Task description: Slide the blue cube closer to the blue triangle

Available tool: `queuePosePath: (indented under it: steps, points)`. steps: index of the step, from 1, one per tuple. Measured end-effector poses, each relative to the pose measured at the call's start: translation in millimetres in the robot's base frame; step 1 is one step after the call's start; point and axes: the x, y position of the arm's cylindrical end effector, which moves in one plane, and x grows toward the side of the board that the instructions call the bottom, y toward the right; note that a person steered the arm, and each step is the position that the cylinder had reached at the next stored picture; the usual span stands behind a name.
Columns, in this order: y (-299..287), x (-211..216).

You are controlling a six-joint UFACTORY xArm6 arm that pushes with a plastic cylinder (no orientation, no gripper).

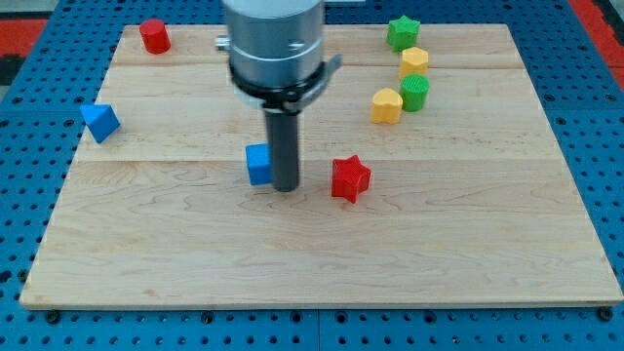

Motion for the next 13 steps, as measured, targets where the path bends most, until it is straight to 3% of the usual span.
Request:
queuePosePath:
  steps: [1, 2, 3, 5, 7, 9, 11, 13]
  points:
    - [-75.1, -31.9]
    - [-104.3, -66.8]
    - [-106.2, -67.7]
    - [-83.7, -11.6]
    - [-17.5, -47.7]
    - [-79.3, -63.8]
    - [-66.2, -103.9]
    - [-78.0, -107.3]
